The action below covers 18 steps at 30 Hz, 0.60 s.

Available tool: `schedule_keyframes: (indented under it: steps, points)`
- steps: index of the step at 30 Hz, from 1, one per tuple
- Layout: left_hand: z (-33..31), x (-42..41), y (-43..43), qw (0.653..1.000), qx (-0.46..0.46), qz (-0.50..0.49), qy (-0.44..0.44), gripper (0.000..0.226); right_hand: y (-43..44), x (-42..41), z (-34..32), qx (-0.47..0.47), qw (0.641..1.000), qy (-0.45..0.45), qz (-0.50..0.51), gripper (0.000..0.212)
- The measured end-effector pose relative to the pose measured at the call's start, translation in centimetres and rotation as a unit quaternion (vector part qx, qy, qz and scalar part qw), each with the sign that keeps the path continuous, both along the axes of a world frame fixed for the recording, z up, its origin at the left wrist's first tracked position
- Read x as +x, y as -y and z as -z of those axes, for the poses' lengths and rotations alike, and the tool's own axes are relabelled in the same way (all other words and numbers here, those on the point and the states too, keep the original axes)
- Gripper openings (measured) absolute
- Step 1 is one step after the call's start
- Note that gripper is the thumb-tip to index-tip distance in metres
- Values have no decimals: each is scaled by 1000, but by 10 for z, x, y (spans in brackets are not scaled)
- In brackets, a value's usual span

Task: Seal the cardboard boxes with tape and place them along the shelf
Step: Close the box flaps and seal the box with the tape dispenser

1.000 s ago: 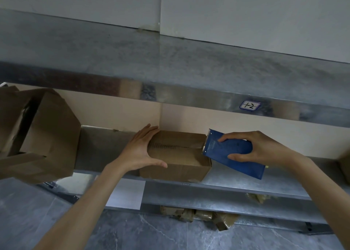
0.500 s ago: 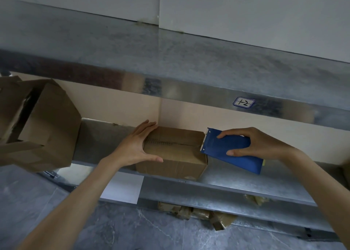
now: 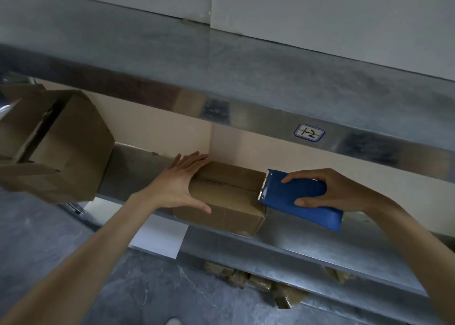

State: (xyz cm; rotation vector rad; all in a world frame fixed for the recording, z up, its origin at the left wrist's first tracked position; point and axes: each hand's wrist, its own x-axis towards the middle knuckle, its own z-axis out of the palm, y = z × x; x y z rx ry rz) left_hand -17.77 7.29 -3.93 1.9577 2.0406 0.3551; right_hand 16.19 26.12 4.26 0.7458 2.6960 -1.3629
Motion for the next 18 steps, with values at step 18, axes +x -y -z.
schedule_keyframes:
  steps: [18]
  points:
    - [12,12,0,996,78,-43,21,114,-19,31,-5,-42,999,-22,-8,57]
